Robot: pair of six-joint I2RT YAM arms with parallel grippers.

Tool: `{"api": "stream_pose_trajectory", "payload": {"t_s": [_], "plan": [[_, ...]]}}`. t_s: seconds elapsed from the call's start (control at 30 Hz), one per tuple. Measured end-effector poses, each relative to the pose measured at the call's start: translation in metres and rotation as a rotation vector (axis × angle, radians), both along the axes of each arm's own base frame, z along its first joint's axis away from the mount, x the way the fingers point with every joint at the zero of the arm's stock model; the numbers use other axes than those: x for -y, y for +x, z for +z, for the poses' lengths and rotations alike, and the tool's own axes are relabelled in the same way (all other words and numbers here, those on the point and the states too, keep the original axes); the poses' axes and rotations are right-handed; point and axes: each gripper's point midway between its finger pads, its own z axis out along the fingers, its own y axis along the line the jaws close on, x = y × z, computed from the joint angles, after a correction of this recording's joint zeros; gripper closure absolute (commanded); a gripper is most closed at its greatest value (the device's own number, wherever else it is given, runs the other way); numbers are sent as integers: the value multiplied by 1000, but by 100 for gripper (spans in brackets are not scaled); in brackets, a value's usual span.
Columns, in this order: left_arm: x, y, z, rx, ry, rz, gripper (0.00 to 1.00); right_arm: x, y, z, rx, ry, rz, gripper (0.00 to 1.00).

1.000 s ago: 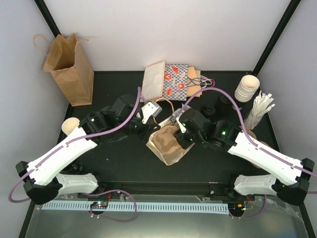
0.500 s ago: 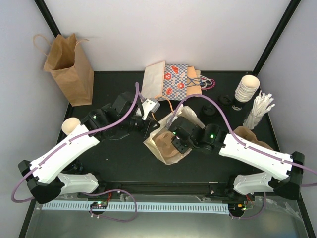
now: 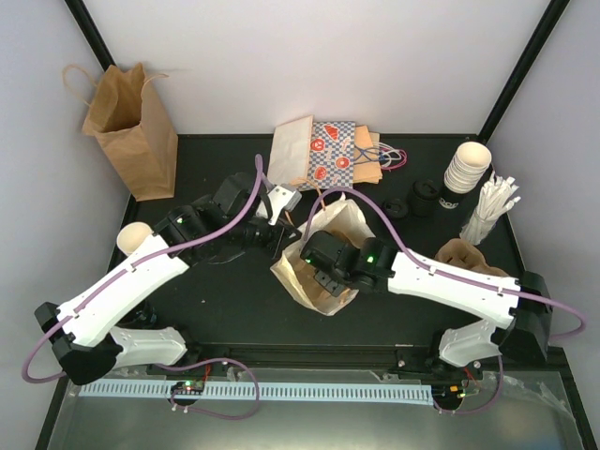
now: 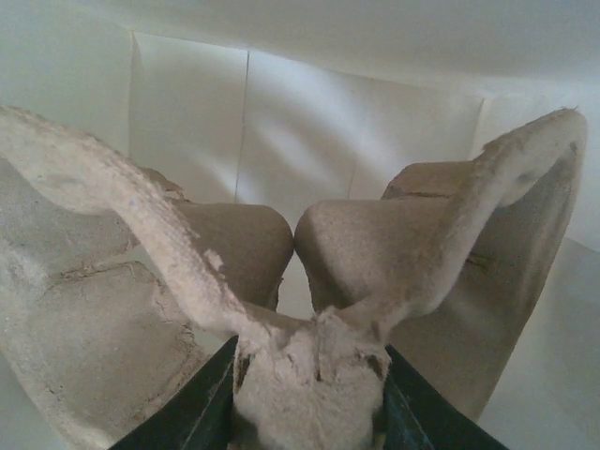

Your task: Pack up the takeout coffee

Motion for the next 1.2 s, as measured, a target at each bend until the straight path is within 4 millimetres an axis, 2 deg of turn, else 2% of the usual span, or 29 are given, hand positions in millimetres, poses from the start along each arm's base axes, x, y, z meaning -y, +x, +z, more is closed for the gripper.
{"api": "stream_pose_trajectory", "payload": {"t_s": [0.53,1.0,1.2], "plan": [[-11,1,-1,53,50,3,98,-8,5,-35,-36,-89,-31,67],[-20,3,-5,65,88,9,98,-22,10,-52,-50,-108,-29,67],[-24,4,-5,50,87,40,98,-29,12,-65,-61,-121,-27,67]]}}
